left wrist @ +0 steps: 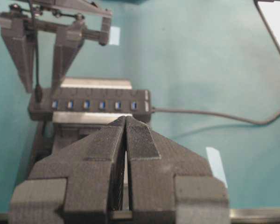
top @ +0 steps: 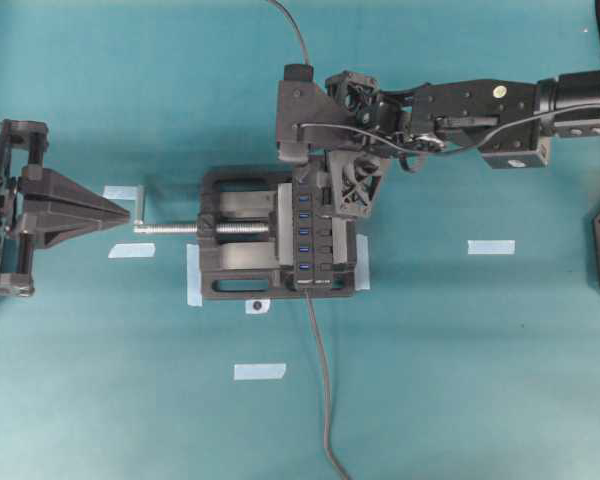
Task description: Insert the USB into the center port of the fixed hub
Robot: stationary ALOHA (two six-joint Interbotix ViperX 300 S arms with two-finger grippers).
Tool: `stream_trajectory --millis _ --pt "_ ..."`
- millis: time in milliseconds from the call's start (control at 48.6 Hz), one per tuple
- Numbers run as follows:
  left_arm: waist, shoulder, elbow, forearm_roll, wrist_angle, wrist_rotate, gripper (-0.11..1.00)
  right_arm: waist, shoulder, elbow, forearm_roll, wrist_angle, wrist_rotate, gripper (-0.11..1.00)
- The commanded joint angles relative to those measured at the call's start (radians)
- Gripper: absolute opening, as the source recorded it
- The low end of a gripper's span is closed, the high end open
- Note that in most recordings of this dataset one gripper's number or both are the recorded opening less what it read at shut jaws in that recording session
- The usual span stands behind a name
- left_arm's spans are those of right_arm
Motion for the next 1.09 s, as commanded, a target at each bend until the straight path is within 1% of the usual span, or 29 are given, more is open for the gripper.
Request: stream_trajectory --millis 0,62,247,412,700,844,1070 --pt "0.0 0.003 -0.015 0.002 -0.008 -0.003 0.0 0.003 -0.014 -0.026 0.0 -0.003 -0.005 0.38" --pt "0.0 0.003 -0.015 0.002 -0.009 -0.003 0.0 0.003 -0.012 -0.028 -0.002 -0.006 -0.005 0.32" --pt "-0.002 -0.006 -0.006 0.002 -0.011 -0.005 0.0 0.003 -0.014 -0.029 0.0 -0.002 -0.003 0.2" --pt "0.0 -0.029 -0.002 0.002 -0.008 -0.005 0.0 0.003 -0.018 -0.031 0.002 0.002 -0.002 0.12" --pt "0.0 -0.066 0.011 0.002 0.0 -0.005 0.0 0.003 -0.023 -0.044 0.005 0.002 0.003 0.1" --pt "0.0 -0.074 0.009 0.002 0.031 -0.005 0.0 -0.002 -0.044 -0.046 0.009 0.005 0.005 0.1" --pt "0.0 -0.074 0.011 0.002 0.048 -0.005 0.0 -0.006 -0.075 -0.048 0.017 0.052 0.005 0.1"
